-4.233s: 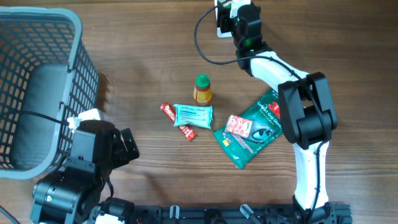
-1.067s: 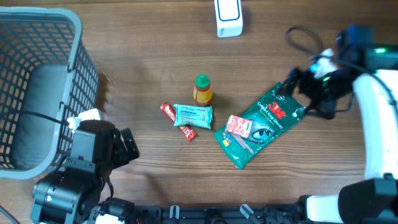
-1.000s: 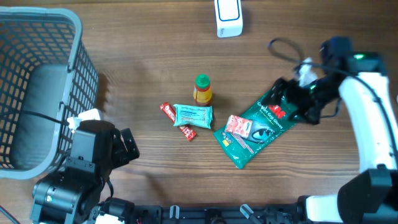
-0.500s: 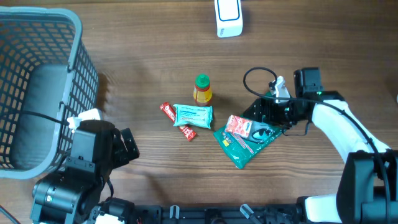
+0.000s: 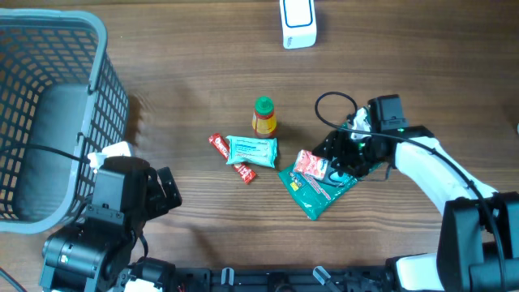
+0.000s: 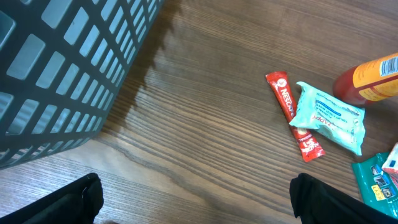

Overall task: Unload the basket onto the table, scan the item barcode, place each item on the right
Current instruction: 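Move the right gripper to the gloves pack and grasp the red snack packet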

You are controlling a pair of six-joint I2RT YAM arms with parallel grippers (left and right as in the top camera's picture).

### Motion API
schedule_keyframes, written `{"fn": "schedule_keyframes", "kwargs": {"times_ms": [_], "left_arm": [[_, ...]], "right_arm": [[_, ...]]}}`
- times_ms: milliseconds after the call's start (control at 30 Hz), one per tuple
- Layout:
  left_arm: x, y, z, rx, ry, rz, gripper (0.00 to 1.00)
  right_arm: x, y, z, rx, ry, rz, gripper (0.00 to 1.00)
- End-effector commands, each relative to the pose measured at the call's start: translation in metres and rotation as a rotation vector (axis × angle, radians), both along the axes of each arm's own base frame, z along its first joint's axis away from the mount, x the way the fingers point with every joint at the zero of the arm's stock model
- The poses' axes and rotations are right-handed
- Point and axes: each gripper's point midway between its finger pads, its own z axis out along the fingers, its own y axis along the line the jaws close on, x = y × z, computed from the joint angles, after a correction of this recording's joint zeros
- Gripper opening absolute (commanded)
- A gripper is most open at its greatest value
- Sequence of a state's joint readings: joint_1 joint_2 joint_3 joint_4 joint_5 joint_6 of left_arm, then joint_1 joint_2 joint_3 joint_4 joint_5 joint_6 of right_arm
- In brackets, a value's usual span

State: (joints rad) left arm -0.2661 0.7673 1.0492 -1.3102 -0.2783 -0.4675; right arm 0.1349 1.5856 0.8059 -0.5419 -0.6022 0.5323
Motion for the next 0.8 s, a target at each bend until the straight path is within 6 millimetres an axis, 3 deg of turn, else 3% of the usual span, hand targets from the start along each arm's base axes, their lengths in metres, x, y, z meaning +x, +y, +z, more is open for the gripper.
{"fn": "schedule_keyframes", "kwargs": {"times_ms": [0, 333, 400, 467, 500, 633, 767], "left_arm": [[0.000, 0.000, 0.000, 0.004, 0.002, -0.010, 1.00], [0.000, 0.000, 0.000, 0.003, 0.003, -0.010, 1.00], [0.000, 0.000, 0.000, 0.004, 0.002, -0.010, 1.00], [0.000, 0.000, 0.000, 0.004, 0.002, -0.010, 1.00], [0.000, 0.000, 0.000, 0.004, 0.002, -0.010, 1.00], [0.000, 0.000, 0.000, 0.004, 0.002, -0.010, 1.00], [0.000, 0.000, 0.000, 0.004, 0.002, -0.010, 1.00]], "right_arm": [[-0.003, -0.006, -0.015, -0.098, 0.067, -0.095, 0.63], [-0.006, -0.008, -0.052, -0.140, 0.141, -0.085, 0.46], [-0.009, -0.007, -0.057, -0.137, 0.162, -0.081, 0.36], [-0.010, -0.007, -0.059, -0.137, 0.170, -0.080, 0.13], [-0.010, -0.007, -0.058, -0.136, 0.168, -0.080, 0.04], [-0.008, 0.009, -0.040, -0.026, 0.160, -0.060, 0.04], [-0.003, 0.028, -0.001, 0.148, 0.140, -0.032, 0.04]]}}
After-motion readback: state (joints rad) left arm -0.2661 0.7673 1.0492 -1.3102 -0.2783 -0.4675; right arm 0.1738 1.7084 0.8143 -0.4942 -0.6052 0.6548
